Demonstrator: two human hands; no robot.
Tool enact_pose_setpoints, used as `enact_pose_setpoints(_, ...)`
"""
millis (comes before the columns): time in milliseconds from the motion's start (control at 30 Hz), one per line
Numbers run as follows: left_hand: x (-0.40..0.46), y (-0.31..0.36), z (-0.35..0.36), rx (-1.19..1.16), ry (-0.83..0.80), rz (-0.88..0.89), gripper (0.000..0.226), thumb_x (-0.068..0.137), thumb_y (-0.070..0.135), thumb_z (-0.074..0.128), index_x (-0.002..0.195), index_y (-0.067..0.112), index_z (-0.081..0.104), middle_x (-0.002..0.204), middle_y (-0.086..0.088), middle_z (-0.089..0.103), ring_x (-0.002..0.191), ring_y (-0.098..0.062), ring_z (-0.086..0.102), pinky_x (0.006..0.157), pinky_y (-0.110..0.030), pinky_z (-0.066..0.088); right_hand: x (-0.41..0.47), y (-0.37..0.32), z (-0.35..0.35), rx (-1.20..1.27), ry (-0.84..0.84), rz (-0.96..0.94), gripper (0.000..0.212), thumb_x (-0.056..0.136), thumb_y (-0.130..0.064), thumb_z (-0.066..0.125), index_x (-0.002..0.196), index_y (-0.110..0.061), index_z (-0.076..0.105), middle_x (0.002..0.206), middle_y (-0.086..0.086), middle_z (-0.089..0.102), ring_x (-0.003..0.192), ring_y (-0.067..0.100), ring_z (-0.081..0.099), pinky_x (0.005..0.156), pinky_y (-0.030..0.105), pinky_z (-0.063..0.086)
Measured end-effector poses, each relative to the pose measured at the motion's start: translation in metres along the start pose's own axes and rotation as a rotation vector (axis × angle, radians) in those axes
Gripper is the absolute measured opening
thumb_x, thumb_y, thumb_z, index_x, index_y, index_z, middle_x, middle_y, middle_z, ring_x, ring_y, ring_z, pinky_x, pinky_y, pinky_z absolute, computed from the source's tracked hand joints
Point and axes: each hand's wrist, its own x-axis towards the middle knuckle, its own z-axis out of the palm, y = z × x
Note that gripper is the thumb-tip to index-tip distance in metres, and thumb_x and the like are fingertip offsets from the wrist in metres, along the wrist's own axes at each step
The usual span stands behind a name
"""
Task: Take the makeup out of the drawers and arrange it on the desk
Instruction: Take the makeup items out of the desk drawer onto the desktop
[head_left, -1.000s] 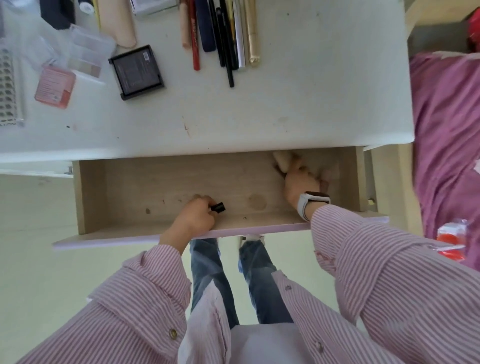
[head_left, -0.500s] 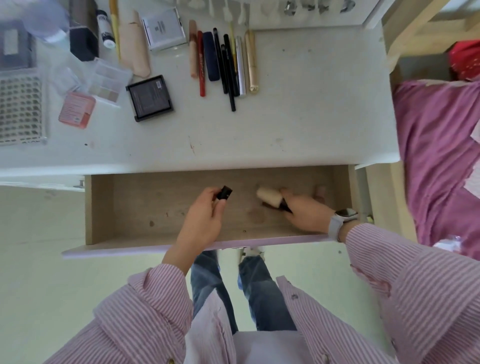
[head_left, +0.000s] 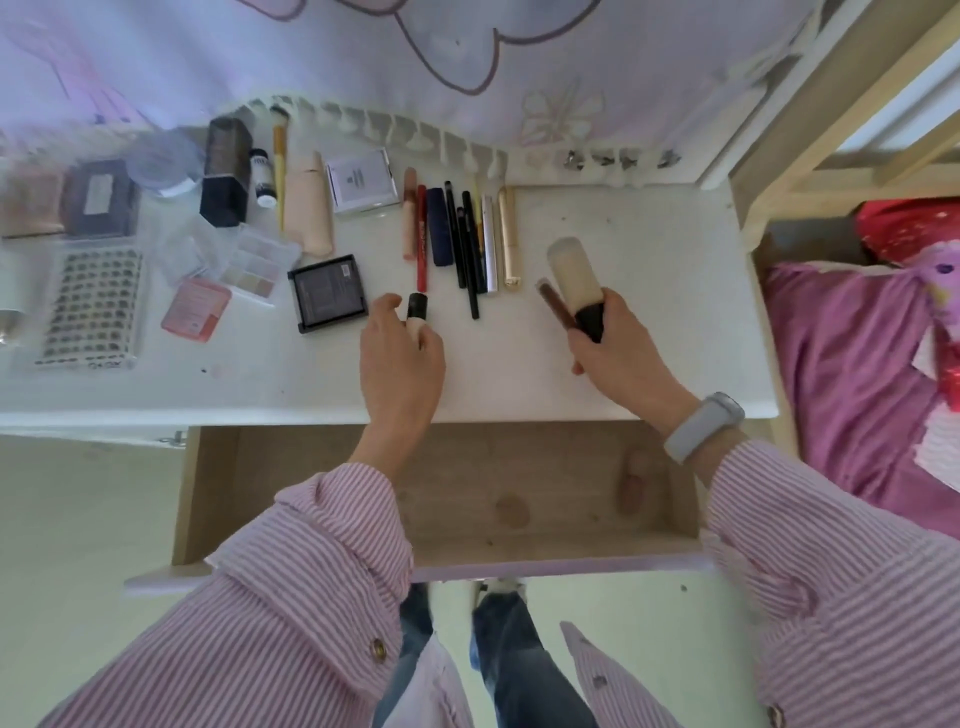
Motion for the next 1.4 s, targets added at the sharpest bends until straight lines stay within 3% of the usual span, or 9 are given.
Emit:
enact_pose_setpoints(233, 0.011, 0.004, 0.011, 0.131, 0.066, 0.008, 0.041, 0.092, 0.015, 0.049, 0.13, 0.007, 0.037, 0.125, -0.013, 0.043, 0.106, -0.028, 0.049, 0.07, -0.029, 0.036, 0.057, -0.018, 0.012, 0.001, 0.121, 0.09, 0.035, 0.092, -0.011, 0.044, 0.124, -0.001, 0.034, 0.109, 0.016, 0.053, 0.087, 0.031, 0.057, 0.073, 0.04, 0.05)
enact_pose_setpoints(433, 0.004, -0.005, 0.012, 0.165, 0.064, 0.105, 0.044, 0.087, 0.014, 0.055, 0.128, 0.005, 0.042, 0.125, -0.017, 0.043, 0.113, -0.031, 0.043, 0.08, -0.036, 0.042, 0.073, -0.032, 0.02, -0.068, 0.236, 0.049, 0.043, 0.092, -0.031, 0.047, 0.125, -0.007, 0.034, 0.095, 0.009, 0.052, 0.085, 0.031, 0.056, 0.073, 0.038, 0.048)
enact_pose_setpoints(600, -0.005, -0.024, 0.02, 0.299, 0.057, 0.211, 0.045, 0.084, 0.019, 0.047, 0.126, 0.002, 0.046, 0.123, -0.02, 0.051, 0.109, -0.039, 0.048, 0.082, -0.048, 0.042, 0.075, -0.022, 0.021, -0.064, 0.216, -0.028, 0.051, 0.092, -0.015, 0.044, 0.139, -0.009, 0.026, 0.123, 0.017, 0.048, 0.108, 0.032, 0.05, 0.079, 0.03, 0.038)
enact_pose_setpoints(767, -0.003, -0.027, 0.024, 0.385, 0.07, 0.234, 0.051, 0.085, 0.023, 0.037, 0.132, 0.004, 0.043, 0.128, -0.016, 0.051, 0.112, -0.035, 0.049, 0.084, -0.045, 0.043, 0.064, -0.008, 0.026, -0.247, 0.219, -0.095, 0.05, 0.091, -0.021, 0.044, 0.137, -0.005, 0.029, 0.12, 0.022, 0.044, 0.104, 0.036, 0.048, 0.085, 0.039, 0.042)
enact_pose_setpoints(1000, 0.0, -0.03, 0.024, 0.414, 0.028, 0.233, 0.051, 0.087, 0.012, 0.04, 0.138, 0.003, 0.035, 0.13, -0.018, 0.047, 0.113, -0.037, 0.045, 0.082, -0.047, 0.04, 0.043, 0.001, 0.024, -0.18, 0.234, -0.165, 0.045, 0.094, -0.017, 0.043, 0.136, -0.005, 0.033, 0.123, 0.017, 0.04, 0.106, 0.029, 0.045, 0.094, 0.032, 0.035)
enact_pose_setpoints(1100, -0.006, -0.029, 0.02, 0.349, 0.016, 0.216, 0.055, 0.089, 0.011, 0.042, 0.142, 0.006, 0.028, 0.139, -0.021, 0.037, 0.122, -0.039, 0.038, 0.09, -0.05, 0.036, 0.005, 0.017, 0.024, -0.141, 0.348, -0.336, 0.035, 0.091, -0.009, 0.044, 0.126, -0.003, 0.045, 0.116, 0.011, 0.045, 0.093, 0.016, 0.048, 0.083, 0.028, 0.047)
enact_pose_setpoints(1200, -0.027, -0.034, 0.019, 0.342, 0.038, 0.27, 0.059, 0.088, 0.018, 0.041, 0.143, 0.011, 0.022, 0.144, -0.022, 0.029, 0.128, -0.036, 0.029, 0.098, -0.05, 0.031, -0.048, 0.051, 0.029, -0.141, 0.205, -0.459, 0.027, 0.089, -0.018, 0.04, 0.109, -0.006, 0.053, 0.099, -0.003, 0.049, 0.079, 0.004, 0.049, 0.069, 0.015, 0.046)
enact_pose_setpoints(1300, -0.058, -0.046, 0.028, 0.408, -0.018, 0.377, 0.056, 0.09, 0.028, 0.034, 0.143, 0.015, 0.02, 0.148, -0.02, 0.024, 0.136, -0.033, 0.017, 0.108, -0.05, 0.015, -0.077, 0.098, 0.04, -0.404, -0.096, -0.191, 0.028, 0.092, -0.016, 0.043, 0.115, -0.006, 0.054, 0.109, 0.004, 0.055, 0.095, 0.017, 0.055, 0.083, 0.026, 0.045)
enact_pose_setpoints(1400, -0.073, -0.056, 0.035, 0.5, -0.081, 0.429, 0.054, 0.092, 0.033, 0.03, 0.144, 0.017, 0.025, 0.152, -0.017, 0.02, 0.141, -0.032, 0.007, 0.113, -0.051, 0.002, -0.07, 0.137, 0.041, -0.712, -0.204, 0.265, 0.04, 0.092, -0.016, 0.042, 0.127, 0.002, 0.04, 0.129, 0.02, 0.041, 0.116, 0.034, 0.043, 0.099, 0.034, 0.034)
